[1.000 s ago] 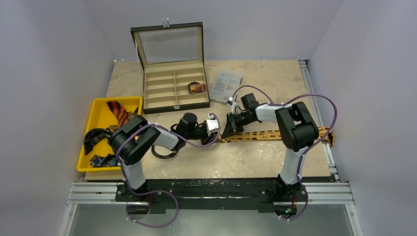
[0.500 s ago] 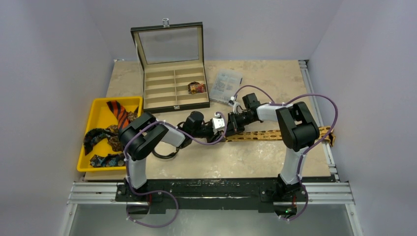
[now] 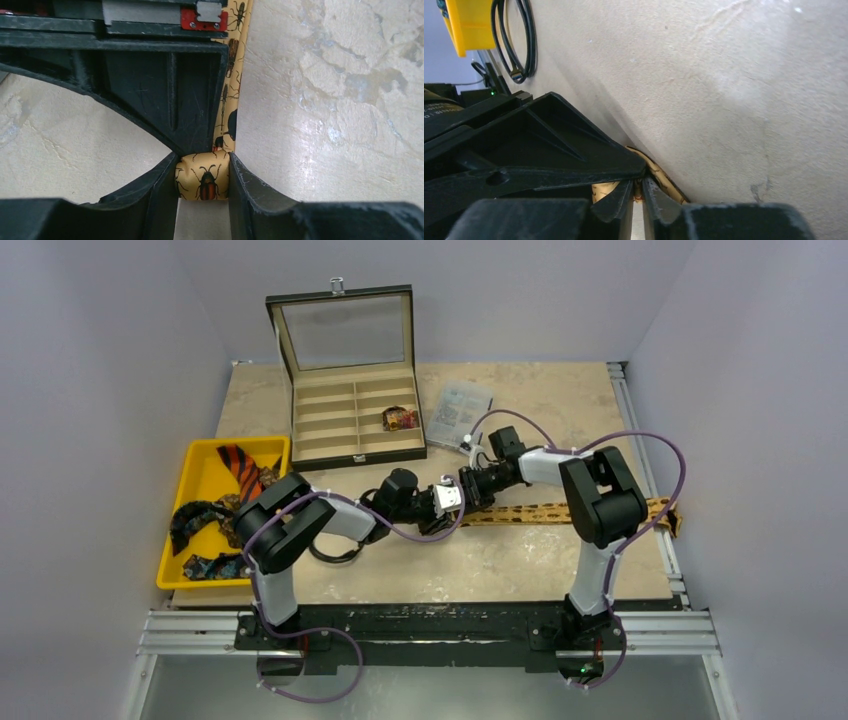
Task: Roll the ties
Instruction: Roll the tie at the center of the board.
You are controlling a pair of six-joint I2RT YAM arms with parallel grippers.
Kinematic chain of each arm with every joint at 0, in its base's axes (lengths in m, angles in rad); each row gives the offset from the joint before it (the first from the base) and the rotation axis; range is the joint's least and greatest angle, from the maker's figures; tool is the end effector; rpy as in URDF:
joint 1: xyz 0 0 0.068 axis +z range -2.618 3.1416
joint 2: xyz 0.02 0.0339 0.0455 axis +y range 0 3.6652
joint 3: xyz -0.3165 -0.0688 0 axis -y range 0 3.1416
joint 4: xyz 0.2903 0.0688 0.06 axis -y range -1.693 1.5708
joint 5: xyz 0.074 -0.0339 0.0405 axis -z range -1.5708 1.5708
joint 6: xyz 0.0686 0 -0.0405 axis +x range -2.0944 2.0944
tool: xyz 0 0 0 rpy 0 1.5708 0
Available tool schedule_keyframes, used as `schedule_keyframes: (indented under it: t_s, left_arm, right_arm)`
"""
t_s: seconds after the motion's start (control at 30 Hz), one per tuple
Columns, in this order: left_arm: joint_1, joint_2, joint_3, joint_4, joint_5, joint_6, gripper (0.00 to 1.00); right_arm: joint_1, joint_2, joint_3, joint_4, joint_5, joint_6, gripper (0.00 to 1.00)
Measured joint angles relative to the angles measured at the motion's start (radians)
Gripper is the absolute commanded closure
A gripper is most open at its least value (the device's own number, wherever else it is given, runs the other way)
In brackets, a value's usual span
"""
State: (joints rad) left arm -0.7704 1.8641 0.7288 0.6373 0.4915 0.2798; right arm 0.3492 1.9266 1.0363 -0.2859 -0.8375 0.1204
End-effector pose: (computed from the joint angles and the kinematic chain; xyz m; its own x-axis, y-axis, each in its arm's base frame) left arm 0.2692 -0.3063 0.1144 -0.0777 0.4147 -0.9066 0.9708 0.2387 0.0260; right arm 0.3637 0.1867 0.1116 -0.9209 -0.2498 -0.2993 -0.3896 0.5653 0.7271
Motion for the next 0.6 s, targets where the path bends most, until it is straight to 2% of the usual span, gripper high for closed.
schedule_keyframes:
  t_s: [0.13, 0.37, 0.6]
  left_arm:
    - [-0.003, -0.019, 0.01, -0.071, -0.02, 0.046, 0.72]
    - [-0.005, -0.019, 0.06, -0.17, -0.024, 0.075, 0.72]
    - [-0.005, -0.019, 0.08, -0.214, -0.027, 0.08, 0.71]
  right_arm:
    - [-0.003, -0.003, 0.037, -0.05, 0.007, -0.043, 0.69]
    - [-0.061, -0.077, 0.034, -0.107, 0.003, -0.058, 0.53]
    - [-0.032, -0.113, -0.037, -0.023, -0.048, 0.068, 0.53]
